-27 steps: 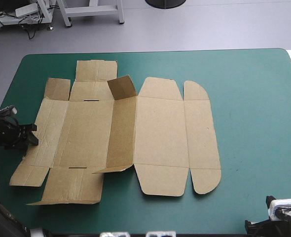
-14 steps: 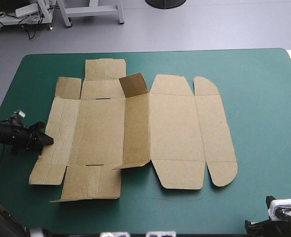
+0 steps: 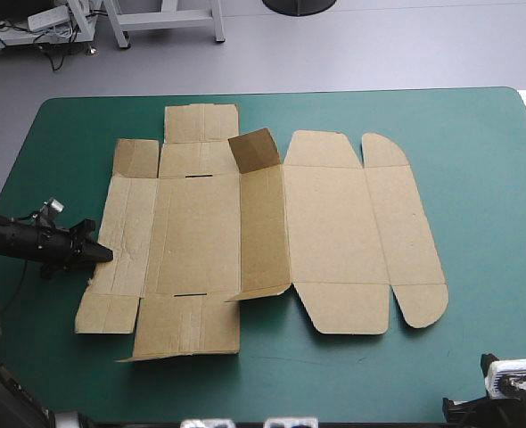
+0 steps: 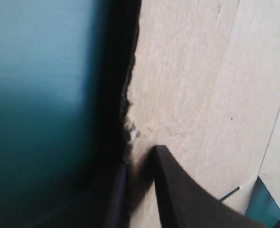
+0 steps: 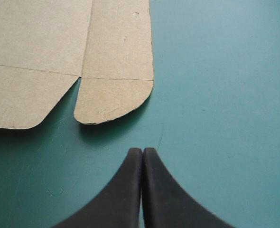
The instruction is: Fold the box
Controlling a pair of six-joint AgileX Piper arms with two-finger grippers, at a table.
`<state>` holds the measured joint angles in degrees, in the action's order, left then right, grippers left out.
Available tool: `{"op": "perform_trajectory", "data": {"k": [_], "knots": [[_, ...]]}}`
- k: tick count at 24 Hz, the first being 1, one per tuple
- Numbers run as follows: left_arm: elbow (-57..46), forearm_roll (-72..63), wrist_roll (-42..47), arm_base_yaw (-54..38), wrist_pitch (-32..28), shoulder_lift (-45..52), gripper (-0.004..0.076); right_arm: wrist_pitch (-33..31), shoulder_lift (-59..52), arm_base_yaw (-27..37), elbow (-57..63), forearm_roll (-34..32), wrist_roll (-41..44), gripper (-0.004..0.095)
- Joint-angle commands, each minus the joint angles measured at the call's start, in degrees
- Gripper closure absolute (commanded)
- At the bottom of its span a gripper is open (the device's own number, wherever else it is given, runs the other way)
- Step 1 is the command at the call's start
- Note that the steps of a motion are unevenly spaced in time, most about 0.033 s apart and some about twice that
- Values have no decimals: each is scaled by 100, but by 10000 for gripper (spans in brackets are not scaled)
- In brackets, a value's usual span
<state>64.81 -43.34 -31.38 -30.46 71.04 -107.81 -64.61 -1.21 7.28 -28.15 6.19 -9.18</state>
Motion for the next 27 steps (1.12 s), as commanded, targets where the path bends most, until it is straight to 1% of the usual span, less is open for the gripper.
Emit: {"op": "perform_trajectory", "data": {"k": [1,4,7,11,14,15,19,21,23,24,27], "knots": [[-98,133,-47,304,332,-12,621,396,38,-22,-115,1,-7,928],[-98,-23,-77,458,332,-12,653,396,38,-22,-115,1,-7,928],[-98,-194,-90,572,332,-12,734,396,38,-22,-115,1,-7,928],[-86,-371,-29,743,332,57,729,396,38,-22,-115,1,-7,928],[11,-191,-29,878,332,312,729,396,38,-22,-115,1,-7,928],[253,76,-29,998,332,534,729,396,38,-22,-115,1,-34,928],[947,268,-92,1276,332,1160,731,396,38,-22,-115,1,-34,928],[1372,294,-289,1479,332,1544,731,396,38,-22,-115,1,-34,928],[1822,352,-792,1767,321,1922,731,396,38,-22,-115,16,-56,928],[1966,414,-854,1843,293,1993,731,396,38,-22,-115,65,-75,928],[2587,1172,-1139,2484,293,2308,731,396,38,-22,-115,307,-321,928]]}}
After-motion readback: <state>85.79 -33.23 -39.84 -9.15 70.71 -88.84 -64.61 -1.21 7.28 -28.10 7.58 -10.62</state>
